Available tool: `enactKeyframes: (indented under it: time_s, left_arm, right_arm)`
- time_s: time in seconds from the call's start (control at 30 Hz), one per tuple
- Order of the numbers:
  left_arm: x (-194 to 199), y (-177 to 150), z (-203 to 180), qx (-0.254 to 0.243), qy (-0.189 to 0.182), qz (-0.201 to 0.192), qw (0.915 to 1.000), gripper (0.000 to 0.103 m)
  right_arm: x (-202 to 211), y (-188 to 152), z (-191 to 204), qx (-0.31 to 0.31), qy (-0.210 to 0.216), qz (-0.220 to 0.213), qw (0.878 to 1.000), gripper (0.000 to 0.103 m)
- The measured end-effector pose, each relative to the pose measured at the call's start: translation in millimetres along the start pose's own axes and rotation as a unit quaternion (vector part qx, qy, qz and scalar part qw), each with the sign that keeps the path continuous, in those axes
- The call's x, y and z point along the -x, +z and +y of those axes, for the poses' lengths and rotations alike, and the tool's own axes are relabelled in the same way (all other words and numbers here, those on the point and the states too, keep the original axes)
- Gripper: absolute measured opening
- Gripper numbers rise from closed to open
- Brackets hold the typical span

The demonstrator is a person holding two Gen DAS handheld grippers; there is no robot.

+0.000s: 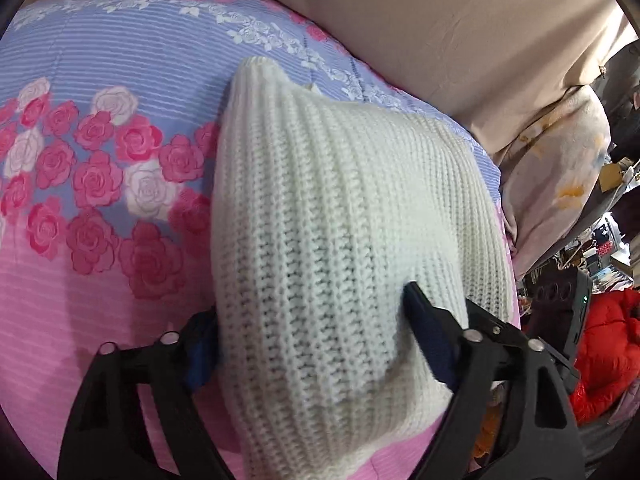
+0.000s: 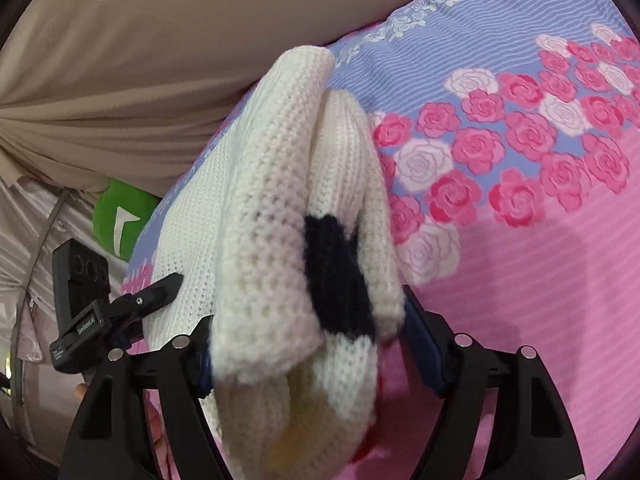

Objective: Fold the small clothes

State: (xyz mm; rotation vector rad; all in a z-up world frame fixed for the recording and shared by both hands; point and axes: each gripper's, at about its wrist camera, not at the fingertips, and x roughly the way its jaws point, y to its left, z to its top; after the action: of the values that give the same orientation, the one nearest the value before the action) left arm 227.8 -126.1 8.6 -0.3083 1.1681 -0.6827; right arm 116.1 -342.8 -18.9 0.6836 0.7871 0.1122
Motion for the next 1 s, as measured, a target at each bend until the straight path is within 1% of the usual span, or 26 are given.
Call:
enactKeyframes:
  time_s: [0.03, 0.07, 0.13, 0.17, 0.27, 0.3, 0.37, 0.43, 0.47, 0.5, 0.53, 0.57, 0.6, 0.63, 0.67, 0.7, 0.73, 0.77, 0.8, 0.83, 0.87, 0.9, 0.93, 0.97, 1.0]
  left_arm:
    - [3.2, 1.5, -3.1, -0.005, -0.003, -0.004, 1.0, 0.061]
    - [6.8, 2.7, -6.1, -0.011, -0.005, -0.009, 0.9999, 0.051]
    - [23.2, 8.9, -13.7, -0.027, -0.013, -0.026, 0.9992, 0.044]
    - [35.6, 12.4, -17.5, -0.033, -0.026, -0.039, 0.9983, 0.042]
    - [81.0, 21.9, -26.7, -0.063, -0.043, -0.086, 0.9934, 0.041]
    - [105.2, 24.3, -30.0, -0.08, -0.048, -0.11, 0.9896, 0.041]
    - [143.8, 27.3, -29.3, -0.1, -0.054, -0.145, 0.9829, 0.041]
    - [173.6, 30.5, -23.9, -0.119, -0.047, -0.178, 0.9756, 0.042]
    - [189.7, 30.5, -18.5, -0.131, -0.039, -0.198, 0.9706, 0.042]
    - [197.9, 31.0, -12.5, -0.137, -0.031, -0.211, 0.9674, 0.042]
    - [203.7, 31.6, -3.0, -0.138, -0.018, -0.222, 0.9652, 0.043]
    - [206.0, 34.4, 11.9, -0.131, -0.003, -0.224, 0.9657, 0.045]
    - [203.1, 38.3, 24.4, -0.125, 0.008, -0.22, 0.9675, 0.045]
    - [193.0, 41.5, 43.9, -0.113, 0.028, -0.211, 0.9706, 0.049]
    - [179.1, 43.4, 64.3, -0.099, 0.051, -0.197, 0.9739, 0.052]
    - [158.6, 44.3, 90.5, -0.079, 0.087, -0.175, 0.9776, 0.053]
    - [140.9, 42.7, 114.8, -0.056, 0.123, -0.149, 0.9796, 0.052]
    - [128.0, 39.0, 137.6, -0.026, 0.158, -0.124, 0.9793, 0.051]
    - [125.9, 29.4, 154.5, -0.013, 0.156, -0.124, 0.9799, 0.051]
    - [136.3, 21.4, 158.7, -0.017, 0.13, -0.143, 0.9809, 0.052]
    - [149.0, 15.9, 157.7, -0.018, 0.125, -0.153, 0.98, 0.051]
    - [164.5, 12.0, 152.4, -0.021, 0.13, -0.17, 0.9766, 0.05]
    - [176.5, 10.4, 146.7, -0.023, 0.133, -0.183, 0.9738, 0.05]
    - [186.4, 9.6, 139.6, -0.029, 0.134, -0.194, 0.9715, 0.05]
    - [196.0, 9.3, 129.4, -0.037, 0.14, -0.205, 0.9681, 0.05]
  right_arm:
    - [-2.5, 2.5, 2.4, -0.002, 0.005, 0.001, 1.0, 0.06]
    - [-3.8, 5.5, 6.3, -0.001, 0.008, 0.0, 1.0, 0.051]
    - [4.4, 9.9, 27.5, 0.023, -0.002, -0.018, 1.0, 0.044]
    - [12.3, 12.1, 42.2, 0.039, -0.001, -0.035, 0.999, 0.042]
    - [42.7, 20.7, 93.3, 0.087, 0.027, -0.095, 0.991, 0.041]
    - [50.1, 22.8, 107.5, 0.1, 0.037, -0.109, 0.988, 0.041]
    - [61.8, 25.9, 137.0, 0.124, 0.061, -0.132, 0.982, 0.041]
    - [66.0, 27.7, 165.2, 0.149, 0.089, -0.155, 0.973, 0.041]
    - [61.7, 27.2, 179.6, 0.159, 0.101, -0.162, 0.969, 0.041]
    - [55.7, 30.1, 188.5, 0.161, 0.108, -0.161, 0.968, 0.041]
    - [44.6, 30.4, 195.3, 0.161, 0.112, -0.155, 0.968, 0.041]
    - [24.5, 30.9, 201.0, 0.159, 0.113, -0.143, 0.97, 0.043]
    - [5.3, 32.0, 200.5, 0.156, 0.109, -0.128, 0.973, 0.047]
    - [-20.8, 32.8, 197.5, 0.149, 0.099, -0.107, 0.978, 0.049]
    - [-48.7, 32.6, 193.0, 0.138, 0.079, -0.083, 0.984, 0.051]
    - [-81.5, 30.2, 185.1, 0.129, 0.044, -0.053, 0.989, 0.048]
    - [-104.1, 26.0, 177.8, 0.121, 0.005, -0.033, 0.992, 0.043]
    - [-115.2, 20.2, 172.1, 0.117, -0.024, -0.023, 0.993, 0.04]
    - [-112.1, 13.9, 169.7, 0.117, -0.006, -0.032, 0.993, 0.04]
    - [-102.8, 9.5, 171.6, 0.12, 0.007, -0.044, 0.992, 0.04]
    - [-91.3, 6.4, 177.7, 0.132, -0.001, -0.062, 0.989, 0.04]
    - [-75.8, 3.7, 187.6, 0.158, -0.018, -0.091, 0.983, 0.039]
    - [-65.4, 1.2, 199.6, 0.177, -0.028, -0.108, 0.978, 0.037]
    - [-57.7, -2.0, 211.3, 0.195, -0.032, -0.117, 0.973, 0.028]
    - [-53.8, -4.1, 224.4, 0.211, -0.03, -0.117, 0.97, 0.021]
